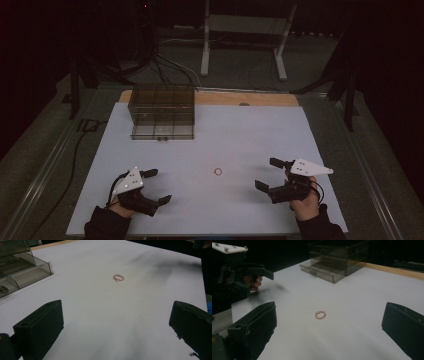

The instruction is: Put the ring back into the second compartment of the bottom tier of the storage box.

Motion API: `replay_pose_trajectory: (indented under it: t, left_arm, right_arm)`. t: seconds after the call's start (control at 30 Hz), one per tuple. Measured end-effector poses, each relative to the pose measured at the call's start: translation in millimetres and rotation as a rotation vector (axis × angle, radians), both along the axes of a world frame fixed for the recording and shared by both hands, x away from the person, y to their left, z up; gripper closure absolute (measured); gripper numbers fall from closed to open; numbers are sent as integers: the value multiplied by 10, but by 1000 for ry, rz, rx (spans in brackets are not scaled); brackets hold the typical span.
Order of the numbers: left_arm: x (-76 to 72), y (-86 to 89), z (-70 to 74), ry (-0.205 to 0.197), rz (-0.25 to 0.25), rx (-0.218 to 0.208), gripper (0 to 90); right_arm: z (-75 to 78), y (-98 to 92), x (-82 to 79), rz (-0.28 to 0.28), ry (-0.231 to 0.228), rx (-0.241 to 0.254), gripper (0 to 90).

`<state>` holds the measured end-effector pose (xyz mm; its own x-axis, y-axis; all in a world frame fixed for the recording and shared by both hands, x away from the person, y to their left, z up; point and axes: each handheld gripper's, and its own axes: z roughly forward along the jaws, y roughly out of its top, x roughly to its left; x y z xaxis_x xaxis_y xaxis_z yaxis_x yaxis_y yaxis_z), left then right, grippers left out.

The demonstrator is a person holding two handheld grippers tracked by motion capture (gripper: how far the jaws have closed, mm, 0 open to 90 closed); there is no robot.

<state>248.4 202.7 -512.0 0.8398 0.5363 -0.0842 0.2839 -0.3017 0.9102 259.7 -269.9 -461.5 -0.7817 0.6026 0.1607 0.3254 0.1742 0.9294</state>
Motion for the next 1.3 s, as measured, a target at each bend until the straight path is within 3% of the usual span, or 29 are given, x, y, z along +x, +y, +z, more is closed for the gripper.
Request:
replay_pose_trajectory:
  t: [0.7, 1.3]
  left_arm:
    - [-5, -12, -3, 0, -6, 0, 6]
    - [-8, -25, -11, 2, -16, 7, 6]
  right_arm:
    - [20, 305, 302, 46, 19, -11, 0]
    - [-67, 538, 509, 66, 56, -41, 0]
